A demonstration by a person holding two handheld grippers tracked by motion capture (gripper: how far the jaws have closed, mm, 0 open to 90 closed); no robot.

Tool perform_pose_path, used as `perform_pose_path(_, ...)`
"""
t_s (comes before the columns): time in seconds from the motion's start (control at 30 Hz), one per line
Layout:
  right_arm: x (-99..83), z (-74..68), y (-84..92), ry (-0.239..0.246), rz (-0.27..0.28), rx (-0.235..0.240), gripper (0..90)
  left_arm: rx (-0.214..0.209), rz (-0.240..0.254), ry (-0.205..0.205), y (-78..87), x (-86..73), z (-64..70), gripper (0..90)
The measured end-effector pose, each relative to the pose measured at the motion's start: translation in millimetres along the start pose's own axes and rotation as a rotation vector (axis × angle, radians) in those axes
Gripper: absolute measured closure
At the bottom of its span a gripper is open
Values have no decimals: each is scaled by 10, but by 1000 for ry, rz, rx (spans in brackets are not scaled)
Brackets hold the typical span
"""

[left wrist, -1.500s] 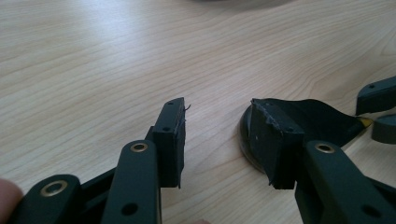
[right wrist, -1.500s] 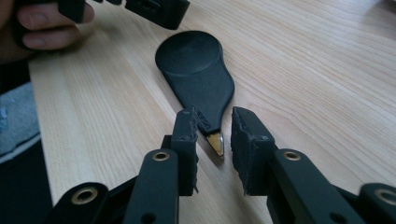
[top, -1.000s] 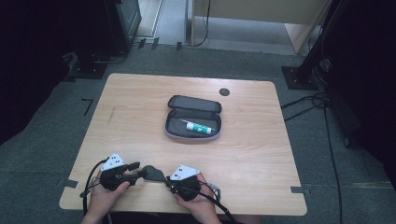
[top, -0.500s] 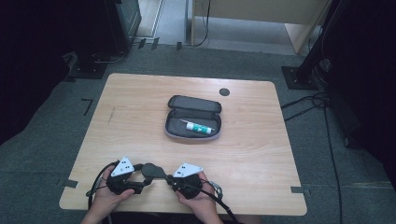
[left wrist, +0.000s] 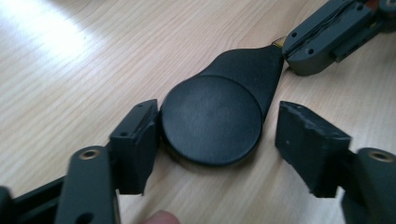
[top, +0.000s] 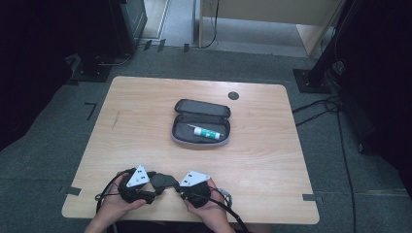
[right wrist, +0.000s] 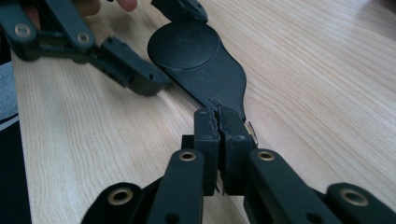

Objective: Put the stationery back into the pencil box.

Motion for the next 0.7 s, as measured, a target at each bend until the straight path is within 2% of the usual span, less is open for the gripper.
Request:
perform_pose_path(0.07, 0, 16, 5, -7, 1, 4, 892, -13, -3, -10, -27, 17, -15, 256)
perform_pose_path(0.23, -12, 66, 44, -25, 4, -3, 899, -17, 3, 13, -36, 27, -53, 252)
perform_pose_path(0.4, -15, 117, 118, -59, 43, 5, 900, -14, 10, 23, -6, 9, -51, 291)
perform_pose_path(0.5, -6, 132, 145, -84, 61, 30, 900, -6, 7, 13, -10, 10, -45, 301)
perform_pose_path(0.7, 67, 221, 236, -110, 103, 30, 892, 8, 6, 12, -12, 12, -44, 316)
Point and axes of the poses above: each handheld gripper's, and its own axes: y roughly backward along the jaws, x roughly out of its top, z roughly to its right, the point moved 9 cm from there along -y, roughly forward along the jaws, and after that the axes turned 9 degrees about -y, right-handed, at the moved point
